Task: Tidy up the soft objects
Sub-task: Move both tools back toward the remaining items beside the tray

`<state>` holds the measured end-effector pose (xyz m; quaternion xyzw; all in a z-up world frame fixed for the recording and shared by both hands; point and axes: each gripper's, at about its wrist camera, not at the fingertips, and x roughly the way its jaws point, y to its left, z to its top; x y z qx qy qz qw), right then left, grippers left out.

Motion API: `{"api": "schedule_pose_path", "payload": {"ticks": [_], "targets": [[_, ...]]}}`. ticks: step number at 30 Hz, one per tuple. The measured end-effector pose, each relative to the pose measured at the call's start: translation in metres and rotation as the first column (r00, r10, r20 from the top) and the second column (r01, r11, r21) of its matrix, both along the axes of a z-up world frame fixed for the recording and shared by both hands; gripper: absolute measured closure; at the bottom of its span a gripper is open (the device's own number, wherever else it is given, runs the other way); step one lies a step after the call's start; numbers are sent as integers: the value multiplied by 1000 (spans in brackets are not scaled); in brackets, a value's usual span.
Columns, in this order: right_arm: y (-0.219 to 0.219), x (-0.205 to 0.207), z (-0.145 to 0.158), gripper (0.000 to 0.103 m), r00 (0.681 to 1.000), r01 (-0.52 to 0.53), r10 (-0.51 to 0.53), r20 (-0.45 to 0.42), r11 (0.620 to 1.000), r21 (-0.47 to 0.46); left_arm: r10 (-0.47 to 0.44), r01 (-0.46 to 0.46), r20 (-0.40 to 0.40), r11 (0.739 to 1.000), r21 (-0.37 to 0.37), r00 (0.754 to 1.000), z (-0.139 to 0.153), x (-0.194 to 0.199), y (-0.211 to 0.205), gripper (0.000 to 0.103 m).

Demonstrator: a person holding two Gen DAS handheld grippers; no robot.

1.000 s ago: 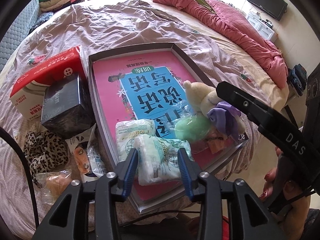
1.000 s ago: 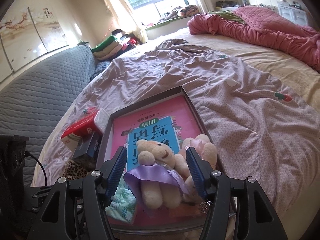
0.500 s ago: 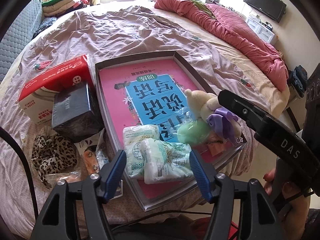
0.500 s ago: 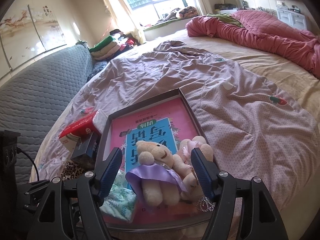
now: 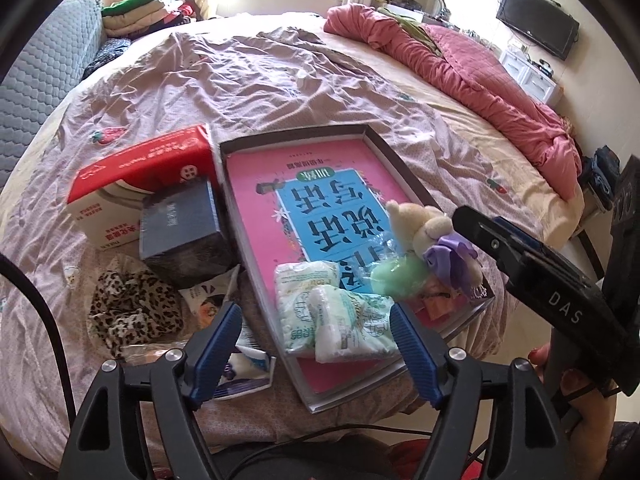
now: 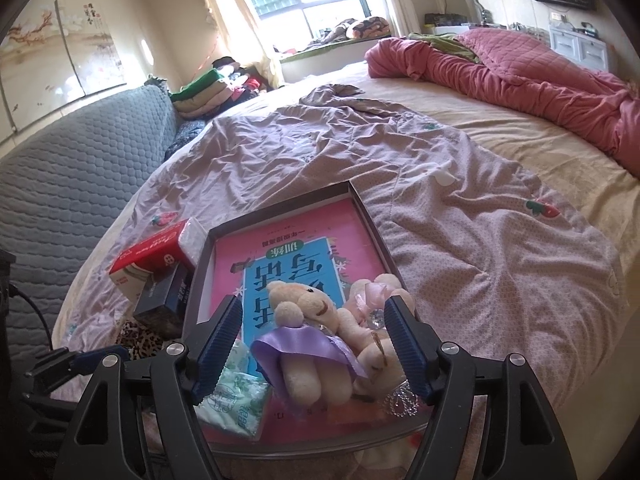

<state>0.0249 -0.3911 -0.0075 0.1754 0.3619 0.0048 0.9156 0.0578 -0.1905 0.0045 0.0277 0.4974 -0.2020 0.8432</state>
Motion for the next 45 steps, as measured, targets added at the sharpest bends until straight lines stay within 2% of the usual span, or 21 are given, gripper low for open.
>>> {"api": "schedule_pose_path", "payload": {"ticks": [12,23,32,45], "targets": [[13,-5,26,28,999,-19,21,45,999,-30,79,-78,43,997,-21,996,30,3,41,26],[39,-12,54,27,992,-83,89,95,995,-61,160,-157,85,987,-37,983,56,1,82,24],[68,-15,73,27,980,-150,160,119,985,-90,234,-231,95,972,-41,968,68,1,124,24],[112,-19,89,27,954,-249,266,134,959,-135,293,-289,97,956,-55,951,75,-4,164,24]]}}
